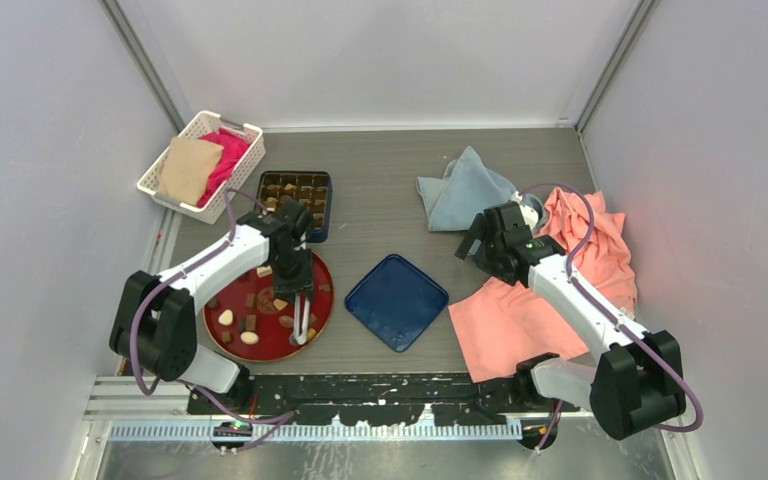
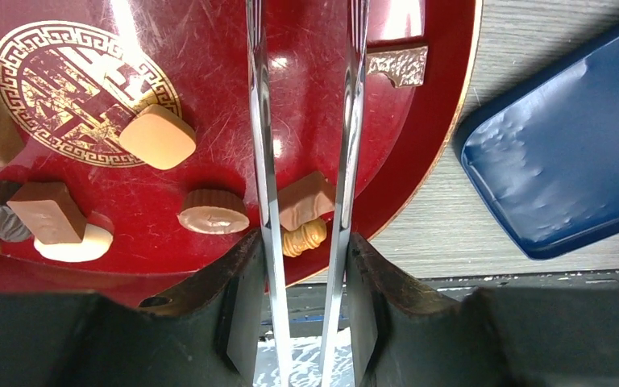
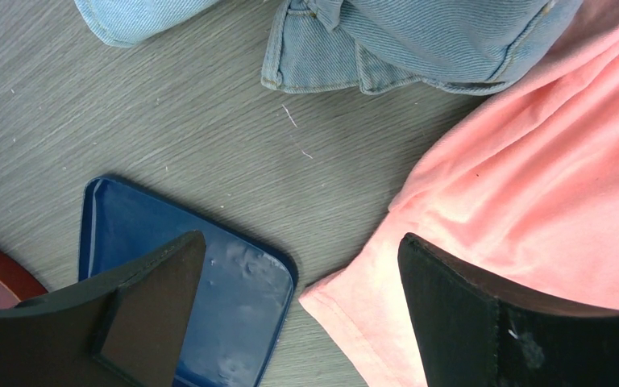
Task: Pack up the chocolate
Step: Pick up the fake chocolate from the plate.
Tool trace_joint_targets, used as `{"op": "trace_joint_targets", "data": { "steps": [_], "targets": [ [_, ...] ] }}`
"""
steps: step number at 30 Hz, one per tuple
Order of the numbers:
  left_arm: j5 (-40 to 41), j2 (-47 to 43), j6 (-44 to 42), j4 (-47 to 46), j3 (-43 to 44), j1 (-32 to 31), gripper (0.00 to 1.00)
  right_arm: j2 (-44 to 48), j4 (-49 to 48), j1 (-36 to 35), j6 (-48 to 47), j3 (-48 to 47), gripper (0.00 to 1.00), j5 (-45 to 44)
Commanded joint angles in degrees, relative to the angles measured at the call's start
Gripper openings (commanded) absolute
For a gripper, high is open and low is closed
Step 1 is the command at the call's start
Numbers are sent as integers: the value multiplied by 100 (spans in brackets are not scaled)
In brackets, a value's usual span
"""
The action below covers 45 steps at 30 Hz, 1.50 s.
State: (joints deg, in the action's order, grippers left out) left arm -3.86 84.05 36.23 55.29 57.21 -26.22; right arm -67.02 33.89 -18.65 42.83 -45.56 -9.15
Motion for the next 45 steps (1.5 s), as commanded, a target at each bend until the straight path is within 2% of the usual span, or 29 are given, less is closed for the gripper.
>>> {"op": "trace_joint_targets", "data": {
  "steps": [1,11,19,29,45],
  "targets": [
    [45,87,152,-159,324,-83,39,30,-210,-24,-17,-257,95,-118],
    [95,408,281,-141,504,-317,40,-80,-298,-19,-30,-186,95,-37],
    [545,471,464,61,633,-323,43,-167,-351,-16,-48,-235,95,1],
    [746,365,572,100,426,-322,43,-141,-360,-22,-13,-109,95,28],
    [1230,671,600,158,664,-323,42,-67,-331,-16,48,-166,95,10]
  ]
}}
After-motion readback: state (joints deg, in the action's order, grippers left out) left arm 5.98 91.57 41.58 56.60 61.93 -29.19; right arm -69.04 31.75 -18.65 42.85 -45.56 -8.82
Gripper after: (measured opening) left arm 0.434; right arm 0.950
